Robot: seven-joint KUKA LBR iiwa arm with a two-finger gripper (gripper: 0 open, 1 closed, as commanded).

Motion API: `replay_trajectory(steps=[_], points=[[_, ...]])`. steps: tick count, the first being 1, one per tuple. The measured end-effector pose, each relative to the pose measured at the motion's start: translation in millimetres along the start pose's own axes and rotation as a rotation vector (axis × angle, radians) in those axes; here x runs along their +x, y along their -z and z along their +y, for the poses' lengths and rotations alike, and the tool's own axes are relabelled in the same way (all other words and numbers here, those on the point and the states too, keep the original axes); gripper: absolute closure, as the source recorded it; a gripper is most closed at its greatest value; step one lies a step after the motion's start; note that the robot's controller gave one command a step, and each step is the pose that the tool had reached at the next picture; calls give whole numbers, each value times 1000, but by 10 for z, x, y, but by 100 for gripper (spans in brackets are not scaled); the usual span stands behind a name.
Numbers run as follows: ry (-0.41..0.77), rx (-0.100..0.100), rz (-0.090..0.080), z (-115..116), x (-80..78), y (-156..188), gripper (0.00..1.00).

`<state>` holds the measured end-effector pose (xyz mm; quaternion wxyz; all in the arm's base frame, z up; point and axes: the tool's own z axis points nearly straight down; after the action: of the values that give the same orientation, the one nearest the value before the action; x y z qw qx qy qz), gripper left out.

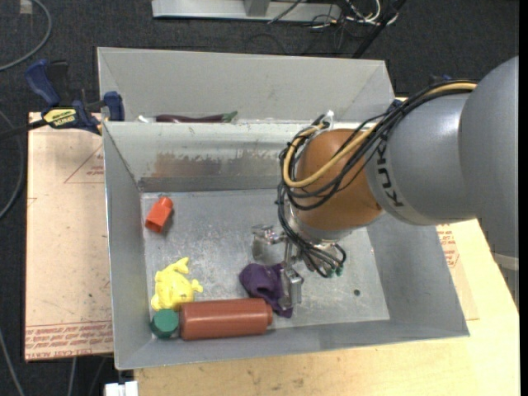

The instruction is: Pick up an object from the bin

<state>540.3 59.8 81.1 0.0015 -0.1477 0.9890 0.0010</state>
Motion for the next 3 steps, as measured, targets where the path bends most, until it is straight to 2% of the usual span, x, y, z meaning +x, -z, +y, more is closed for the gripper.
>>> replay_trajectory(steps=[1, 2, 3], points=[[287, -1, 0, 33, 51, -109, 100], [286, -2, -1, 32, 53, -107, 100], [365, -2, -4, -102, -103, 1167, 100]])
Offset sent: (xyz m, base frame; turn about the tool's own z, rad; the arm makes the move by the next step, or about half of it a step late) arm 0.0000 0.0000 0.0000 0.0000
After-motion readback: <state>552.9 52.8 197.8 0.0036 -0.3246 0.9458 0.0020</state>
